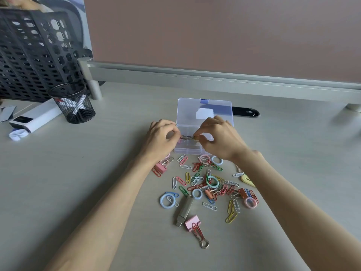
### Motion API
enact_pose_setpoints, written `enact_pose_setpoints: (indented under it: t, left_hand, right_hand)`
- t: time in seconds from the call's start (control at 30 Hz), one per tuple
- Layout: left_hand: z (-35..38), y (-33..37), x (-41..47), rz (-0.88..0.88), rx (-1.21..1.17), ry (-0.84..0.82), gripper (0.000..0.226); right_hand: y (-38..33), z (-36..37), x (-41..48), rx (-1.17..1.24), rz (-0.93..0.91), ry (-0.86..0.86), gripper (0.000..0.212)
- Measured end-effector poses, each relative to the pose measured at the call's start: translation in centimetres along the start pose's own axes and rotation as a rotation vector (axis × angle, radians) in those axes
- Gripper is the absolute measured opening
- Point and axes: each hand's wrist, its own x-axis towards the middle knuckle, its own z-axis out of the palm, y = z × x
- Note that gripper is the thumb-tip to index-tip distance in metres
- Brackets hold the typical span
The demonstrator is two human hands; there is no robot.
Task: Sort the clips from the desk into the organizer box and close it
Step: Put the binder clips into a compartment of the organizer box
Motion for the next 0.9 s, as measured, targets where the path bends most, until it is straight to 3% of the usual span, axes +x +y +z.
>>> enact_pose_setpoints:
  t: [0.27, 0.47, 0.53, 0.67, 0.8, 0.9]
  left_hand:
    - [-1.6, 1.1, -1.5, -0.127, -0.318, 0.104, 0.023]
    - [-2.5, 2.4, -6.1, -0.110, -0.188, 0.065, 0.016]
    - [-2.9, 2.4, -7.6, -0.090, -0.008, 0.125, 0.008]
    - [-3.5, 2.0, -10.4, -0.161, 0.191, 0.147, 0.028]
    - [-3.9, 1.9, -11.3, -0.157, 0.186, 0.141, 0.018]
    - [-3.7, 3.1, -11.6, -0.128, 0.054, 0.173, 0.012]
  right_hand:
    - [-1.0, -1.3, -1.6, 0.305, 0.190, 0.148, 0.032]
    - [-1.7, -2.0, -5.0, 0.357, 0.235, 0.151, 0.034]
    - [-2.0, -2.4, -6.2, 0.371, 0.250, 0.170, 0.035]
    - [-2.0, -3.3, -8.5, 0.371, 0.280, 0.223, 0.035]
    - [-1.1, -3.5, -11.1, 0.317, 0.339, 0.272, 0.032]
    - [-0.6, -3.5, -13.5, 0.201, 0.384, 0.250, 0.032]
